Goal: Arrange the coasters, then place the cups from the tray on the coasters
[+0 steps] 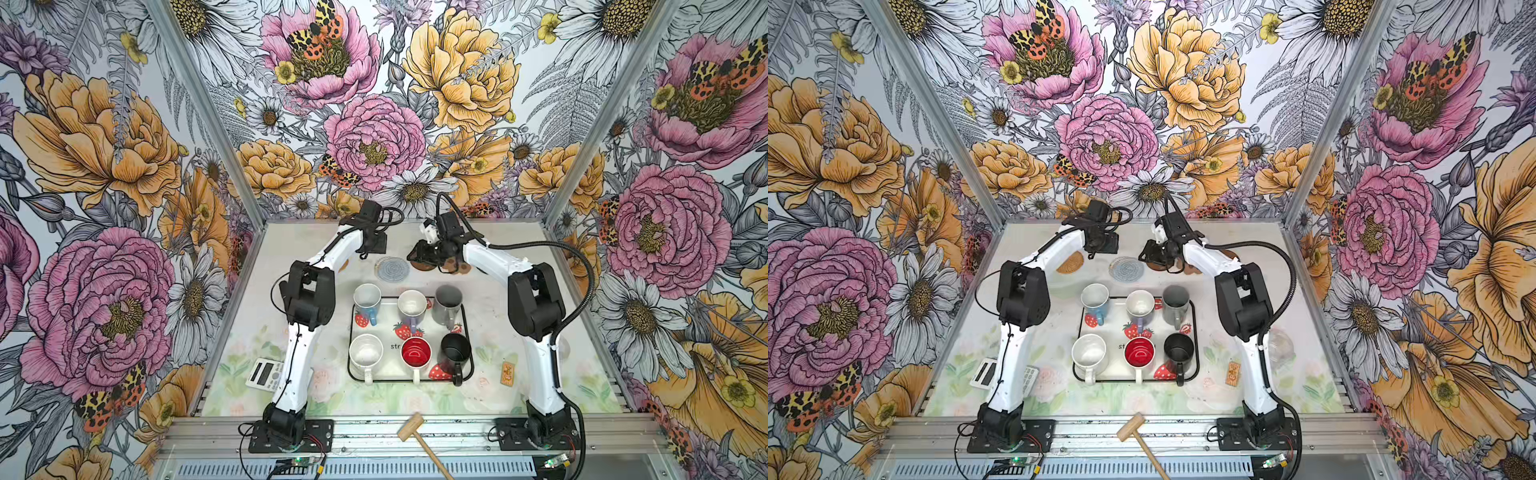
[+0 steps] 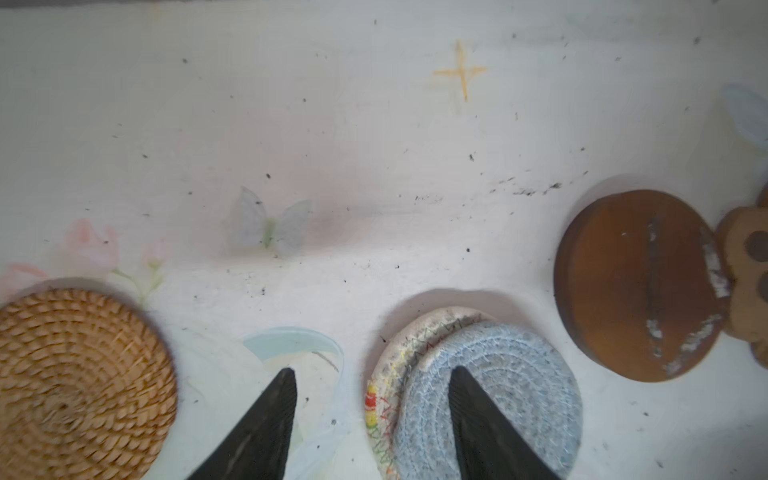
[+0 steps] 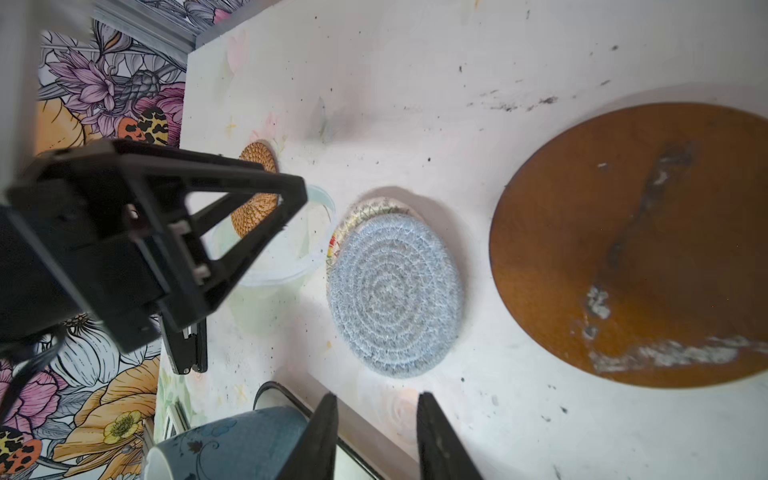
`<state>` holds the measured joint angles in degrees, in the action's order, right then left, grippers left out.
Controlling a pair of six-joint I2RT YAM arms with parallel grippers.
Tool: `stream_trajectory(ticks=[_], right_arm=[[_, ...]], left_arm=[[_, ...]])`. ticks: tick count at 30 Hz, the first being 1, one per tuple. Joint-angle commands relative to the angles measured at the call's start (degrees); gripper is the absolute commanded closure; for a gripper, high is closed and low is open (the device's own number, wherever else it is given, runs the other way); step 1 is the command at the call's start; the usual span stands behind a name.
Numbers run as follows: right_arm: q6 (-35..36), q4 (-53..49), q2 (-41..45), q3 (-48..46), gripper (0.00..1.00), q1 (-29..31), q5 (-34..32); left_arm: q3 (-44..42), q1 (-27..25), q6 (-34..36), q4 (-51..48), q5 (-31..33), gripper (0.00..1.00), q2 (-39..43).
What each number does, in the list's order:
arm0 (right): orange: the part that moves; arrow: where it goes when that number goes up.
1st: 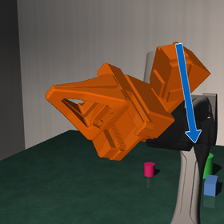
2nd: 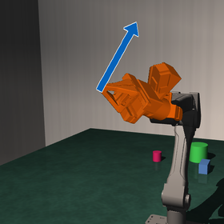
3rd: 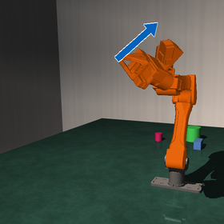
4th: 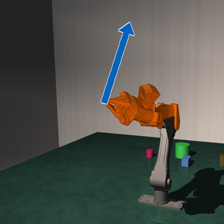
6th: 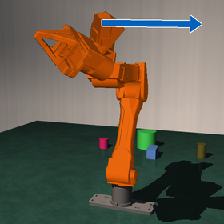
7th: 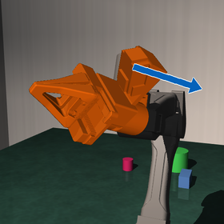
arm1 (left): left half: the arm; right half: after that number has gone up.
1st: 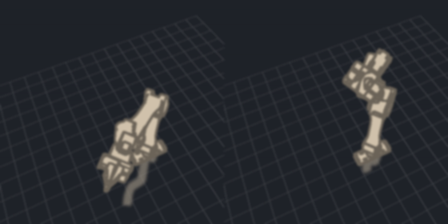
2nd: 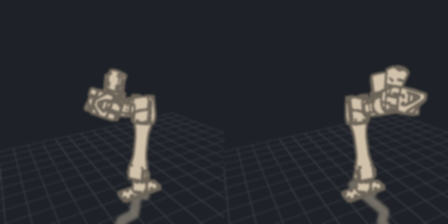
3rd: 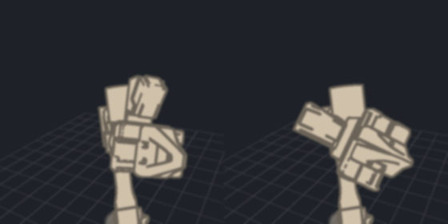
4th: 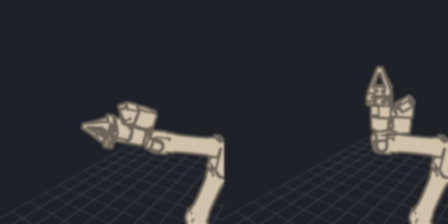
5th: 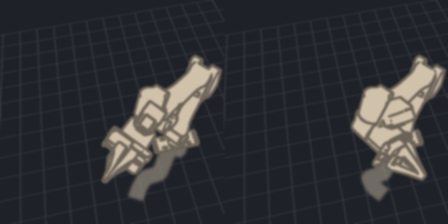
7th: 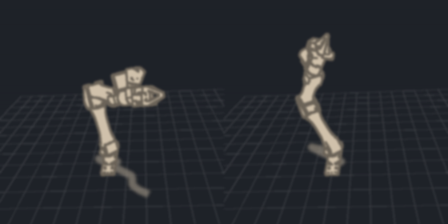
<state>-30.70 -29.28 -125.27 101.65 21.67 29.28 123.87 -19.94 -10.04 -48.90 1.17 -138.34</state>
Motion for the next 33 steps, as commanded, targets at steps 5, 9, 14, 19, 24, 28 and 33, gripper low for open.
stream_trajectory(ticks=[5,9,14,19,24,28,33], right_arm=[[2.0,-1.7,-1.7,-3.1,0.64,-0.4,2.3],[1.8,-1.8,-2.9,-3.4,0.63,-0.3,2.7],[1.5,-1.7,-4.7,-3.2,0.62,-0.2,3.3],[1.1,-1.7,-6.4,-2.3,0.6,0.1,3.8],[0.7,-1.6,-8.0,-1.1,0.58,0.4,4.1],[0.0,-1.6,-9.4,0.6,0.58,0.6,4.6],[-0.9,-1.4,-11.0,2.9,0.57,1.0,5.1]], left_arm=[[3.3,-0.3,-0.2,-0.2,-3.0,0.41,-2.7],[3.1,-0.2,-0.3,-0.2,-2.2,0.41,-3.5],[1.9,0.1,-0.7,-0.2,-1.6,0.41,-3.9],[0.9,0.2,-0.2,-0.2,-0.7,0.42,-3.9],[-1.0,1.0,0.5,-0.2,0.8,0.43,-3.2],[-2.6,1.7,0.7,-0.2,1.8,0.44,-2.9],[-3.9,2.0,1.0,-0.2,2.1,0.45,-2.7]])
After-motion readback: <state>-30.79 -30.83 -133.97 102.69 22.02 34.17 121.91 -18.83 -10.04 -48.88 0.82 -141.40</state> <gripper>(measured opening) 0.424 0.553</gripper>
